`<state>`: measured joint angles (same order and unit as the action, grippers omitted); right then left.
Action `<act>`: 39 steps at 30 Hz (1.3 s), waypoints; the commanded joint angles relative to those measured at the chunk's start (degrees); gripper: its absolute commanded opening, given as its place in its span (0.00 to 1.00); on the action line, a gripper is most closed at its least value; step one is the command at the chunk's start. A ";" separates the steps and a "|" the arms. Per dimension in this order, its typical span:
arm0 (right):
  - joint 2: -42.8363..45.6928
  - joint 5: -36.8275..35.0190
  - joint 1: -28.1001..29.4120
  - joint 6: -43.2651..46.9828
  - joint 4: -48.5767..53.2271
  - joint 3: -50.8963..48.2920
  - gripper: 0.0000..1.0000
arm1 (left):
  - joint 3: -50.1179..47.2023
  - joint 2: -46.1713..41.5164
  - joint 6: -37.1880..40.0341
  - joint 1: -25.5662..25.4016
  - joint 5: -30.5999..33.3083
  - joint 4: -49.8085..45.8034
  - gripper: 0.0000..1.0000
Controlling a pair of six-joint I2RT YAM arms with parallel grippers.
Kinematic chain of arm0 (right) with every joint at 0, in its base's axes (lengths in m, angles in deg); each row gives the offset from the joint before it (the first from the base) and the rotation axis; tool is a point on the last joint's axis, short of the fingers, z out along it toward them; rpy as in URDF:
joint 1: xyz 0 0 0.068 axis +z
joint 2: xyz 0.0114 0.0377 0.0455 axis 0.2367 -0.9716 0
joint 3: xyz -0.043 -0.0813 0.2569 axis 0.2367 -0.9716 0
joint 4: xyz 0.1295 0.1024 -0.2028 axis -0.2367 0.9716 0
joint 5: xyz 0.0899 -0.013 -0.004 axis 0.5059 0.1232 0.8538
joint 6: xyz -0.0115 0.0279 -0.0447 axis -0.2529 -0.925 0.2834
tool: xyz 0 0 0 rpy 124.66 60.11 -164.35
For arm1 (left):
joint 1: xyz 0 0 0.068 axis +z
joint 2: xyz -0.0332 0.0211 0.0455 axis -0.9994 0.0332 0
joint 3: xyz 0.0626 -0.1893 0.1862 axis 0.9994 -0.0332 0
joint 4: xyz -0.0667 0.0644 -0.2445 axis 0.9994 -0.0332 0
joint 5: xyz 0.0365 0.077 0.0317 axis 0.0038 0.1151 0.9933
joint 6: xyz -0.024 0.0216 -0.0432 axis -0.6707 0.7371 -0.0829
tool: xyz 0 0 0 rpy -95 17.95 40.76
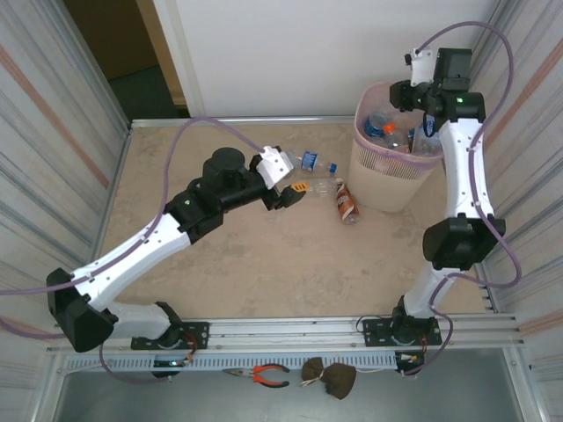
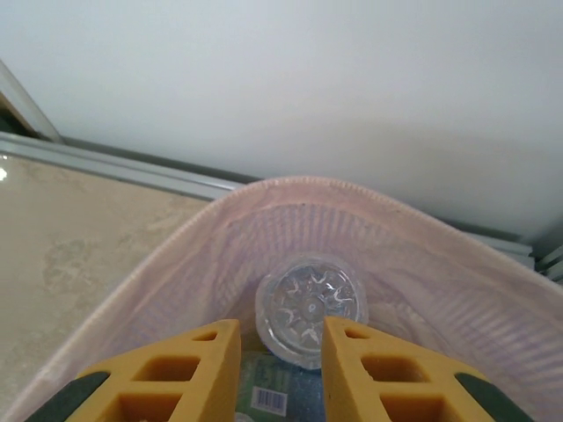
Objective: Put the plastic bottles in the bin
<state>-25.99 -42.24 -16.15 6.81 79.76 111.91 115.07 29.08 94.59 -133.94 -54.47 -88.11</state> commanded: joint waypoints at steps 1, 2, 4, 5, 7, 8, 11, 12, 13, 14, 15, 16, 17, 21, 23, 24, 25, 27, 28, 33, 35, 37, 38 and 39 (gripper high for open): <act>5.13 0.46 0.96 0.15 1.40 -1.16 0.30 | 1.66 2.40 2.22 0.81 -2.33 -3.15 0.70; 6.38 0.74 1.03 -0.10 1.23 -2.49 0.31 | 2.32 3.44 2.98 1.01 -2.88 -4.43 0.70; 8.93 1.04 1.14 -0.29 0.81 -5.29 0.32 | 3.54 5.31 4.64 1.46 -4.44 -7.04 0.69; 10.48 0.98 1.29 -0.38 0.36 -6.97 0.32 | 4.17 6.53 5.57 1.79 -4.90 -8.19 0.68; 13.49 0.94 1.26 -0.75 -0.46 -10.60 0.32 | 5.49 9.10 6.87 2.57 -5.28 -10.64 0.67; 14.97 0.86 1.31 -0.86 -0.95 -12.55 0.32 | 6.50 10.55 7.63 2.97 -5.40 -12.07 0.66; 19.24 0.03 1.10 -0.63 -1.69 -17.68 0.33 | 9.30 15.24 10.68 4.99 -6.74 -16.50 0.64; 20.25 -0.32 1.05 -0.63 -1.61 -18.86 0.33 | 10.05 16.71 11.58 5.69 -7.23 -17.76 0.64; 21.42 -0.50 0.90 -0.59 -1.44 -19.84 0.33 | 11.00 18.43 12.93 6.56 -7.88 -19.08 0.63; 22.65 -0.66 0.66 -0.49 -1.26 -20.87 0.33 | 11.76 19.97 14.25 7.42 -8.71 -20.20 0.63; 23.63 -0.72 0.38 -0.48 -1.25 -21.74 0.33 | 12.12 21.11 15.32 8.23 -9.48 -20.64 0.63; 24.71 -0.75 0.21 -0.48 -1.30 -22.77 0.34 | 12.43 22.37 16.45 9.22 -10.78 -20.87 0.62; 25.76 -0.79 -0.02 -0.45 -1.09 -23.65 0.34 | 12.52 23.51 17.50 10.18 -12.32 -20.83 0.62; 29.02 -0.75 -0.64 -0.42 -0.56 -26.13 0.34 | 11.54 27.38 21.36 13.85 -17.71 -17.64 0.65; 30.13 -0.80 -0.79 -0.37 -0.22 -26.88 0.34 | 11.79 29.67 23.26 15.59 -20.49 -16.49 0.66; 30.66 -0.80 -0.87 -0.42 0.00 -27.23 0.34 | 11.94 30.88 25.02 16.42 -22.45 -16.25 0.68; 30.96 -0.67 -1.00 -0.21 0.27 -27.54 0.34 | 11.96 31.91 26.88 17.04 -23.58 -15.82 0.70; 31.56 -0.80 -1.09 -0.04 0.70 -27.87 0.35 | 12.43 33.97 30.53 17.67 -23.98 -15.25 0.73; 31.78 -0.80 -1.15 -0.01 0.96 -27.96 0.35 | 12.97 35.23 32.55 17.91 -23.89 -15.48 0.75; 32.56 -0.57 -1.23 -0.07 1.53 -28.22 0.35 | 12.86 38.91 43.15 18.51 -23.09 -12.75 0.81; 32.80 -0.47 -1.25 -0.07 1.79 -28.20 0.35 | 13.51 40.59 44.07 18.76 -22.11 -10.84 0.83; 32.82 -0.62 -1.30 0.12 2.06 -28.17 0.35 | 16.73 43.46 44.90 18.95 -21.97 -12.49 0.84; 32.85 -0.64 -1.25 0.19 2.17 -28.04 0.36 | 17.98 44.56 45.08 18.95 -21.54 -12.96 0.84; 32.98 -0.74 -1.28 0.28 2.32 -27.98 0.36 | 18.89 45.61 44.95 19.03 -21.20 -12.71 0.85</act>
<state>5.33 -42.50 -17.11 6.40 81.01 84.02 130.59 72.44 135.60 -115.45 -75.87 -101.81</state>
